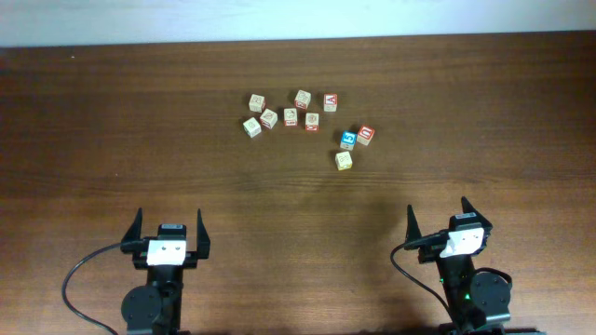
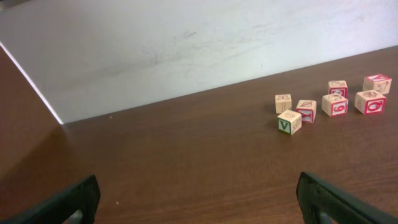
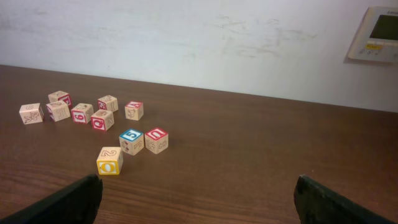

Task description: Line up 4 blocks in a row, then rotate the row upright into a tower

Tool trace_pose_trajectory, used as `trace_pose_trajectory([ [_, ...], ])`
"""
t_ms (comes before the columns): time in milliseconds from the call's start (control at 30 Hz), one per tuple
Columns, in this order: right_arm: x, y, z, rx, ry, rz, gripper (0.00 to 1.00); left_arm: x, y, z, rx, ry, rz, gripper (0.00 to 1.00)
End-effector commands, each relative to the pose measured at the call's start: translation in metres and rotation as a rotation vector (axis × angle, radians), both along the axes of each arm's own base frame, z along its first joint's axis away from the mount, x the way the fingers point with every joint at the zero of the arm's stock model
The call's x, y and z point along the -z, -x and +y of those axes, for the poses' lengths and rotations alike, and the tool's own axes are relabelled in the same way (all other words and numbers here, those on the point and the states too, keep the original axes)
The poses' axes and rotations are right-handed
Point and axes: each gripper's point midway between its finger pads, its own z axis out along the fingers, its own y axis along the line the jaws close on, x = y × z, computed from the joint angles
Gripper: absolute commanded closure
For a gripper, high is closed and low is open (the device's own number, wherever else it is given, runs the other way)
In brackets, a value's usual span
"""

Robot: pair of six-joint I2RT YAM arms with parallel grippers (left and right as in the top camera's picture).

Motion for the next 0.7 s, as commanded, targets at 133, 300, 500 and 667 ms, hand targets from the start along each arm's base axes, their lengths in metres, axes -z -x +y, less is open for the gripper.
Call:
trace_pose_trajectory([
  [133,0.003,0.0,0.0,0.0,-0.004,0.004,0.01,-0.007,0.0,-0.02,0.115,-0.012,-0.035,0.01],
  [300,0.002,0.001,0.003,-0.022,-0.006,0.002,0.02,-0.008,-0.003,-0.034,0.195,0.003,-0.036,0.01],
  [500,-0.024,0.008,0.015,-0.091,-0.012,-0.014,0.01,-0.04,-0.047,-0.059,0.352,0.037,0.086,0.01],
  [667,-0.064,0.027,0.014,-0.095,-0.012,-0.004,0.01,-0.053,-0.084,-0.077,0.467,0.097,0.267,0.01],
])
